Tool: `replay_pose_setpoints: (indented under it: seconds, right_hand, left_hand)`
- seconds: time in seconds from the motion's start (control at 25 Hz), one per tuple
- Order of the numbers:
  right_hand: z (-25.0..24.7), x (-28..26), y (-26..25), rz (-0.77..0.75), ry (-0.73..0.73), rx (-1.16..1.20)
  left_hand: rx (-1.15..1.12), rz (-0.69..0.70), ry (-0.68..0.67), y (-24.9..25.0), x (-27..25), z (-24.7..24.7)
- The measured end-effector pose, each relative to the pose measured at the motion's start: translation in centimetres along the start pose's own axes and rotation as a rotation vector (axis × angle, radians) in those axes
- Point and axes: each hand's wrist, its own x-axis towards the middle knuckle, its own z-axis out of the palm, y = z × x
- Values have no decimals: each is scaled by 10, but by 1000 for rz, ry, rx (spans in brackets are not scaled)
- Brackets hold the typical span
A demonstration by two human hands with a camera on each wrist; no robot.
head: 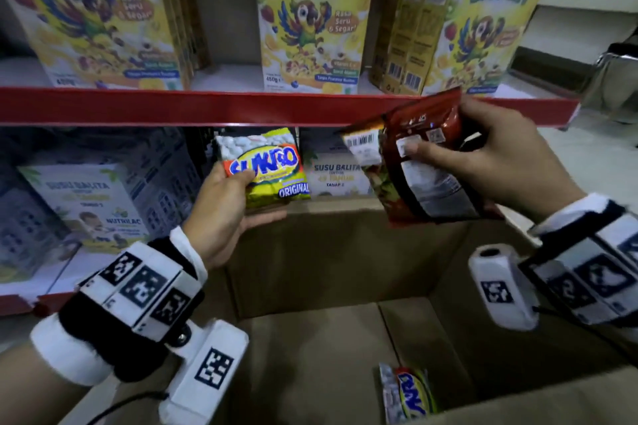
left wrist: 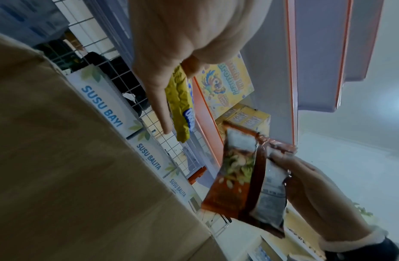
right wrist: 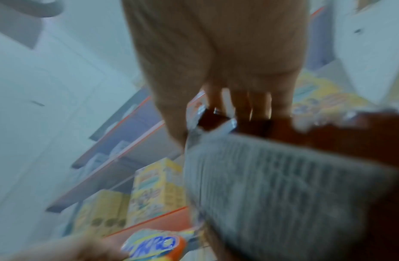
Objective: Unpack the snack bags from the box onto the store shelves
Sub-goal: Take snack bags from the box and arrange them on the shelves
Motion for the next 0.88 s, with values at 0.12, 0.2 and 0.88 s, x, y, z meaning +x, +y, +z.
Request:
replay_pose_setpoints:
  seconds: [0.12, 0.2, 0.88]
  right_hand:
    - [17, -8, -13, -187, 338, -48]
    - [39, -21, -17, -327, 361, -105]
    - [57, -16, 0, 384, -159, 353]
  left_hand:
    - [-41, -28, -82, 4, -12, 5]
    - [-76, -47, -190, 5, -19, 9]
    - [-83, 155, -134, -7, 1, -18]
